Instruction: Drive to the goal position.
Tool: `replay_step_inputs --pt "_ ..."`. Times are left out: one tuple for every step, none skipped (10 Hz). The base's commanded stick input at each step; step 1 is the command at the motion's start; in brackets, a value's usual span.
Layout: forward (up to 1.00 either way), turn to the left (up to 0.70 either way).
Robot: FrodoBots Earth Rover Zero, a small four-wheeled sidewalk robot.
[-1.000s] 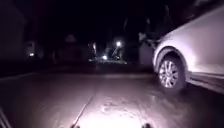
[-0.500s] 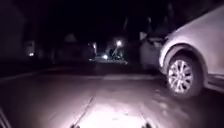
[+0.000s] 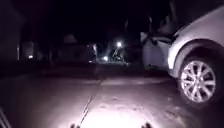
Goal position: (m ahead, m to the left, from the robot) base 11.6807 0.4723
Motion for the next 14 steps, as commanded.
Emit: replay_step_inputs --pt "0.70 0.00" --pt "0.70 0.00" --pt "0.70 0.00" --pt "0.70 0.00" --pt "0.70 0.00" --pt "0.70 0.00" --pt "0.70 0.00" --pt "0.70 0.00" --pt "0.70 0.00" --pt "0.70 0.00" --pt "0.70 0.00" --pt "0.70 0.00" --pt "0.70 0.00" --pt "0.70 0.00"
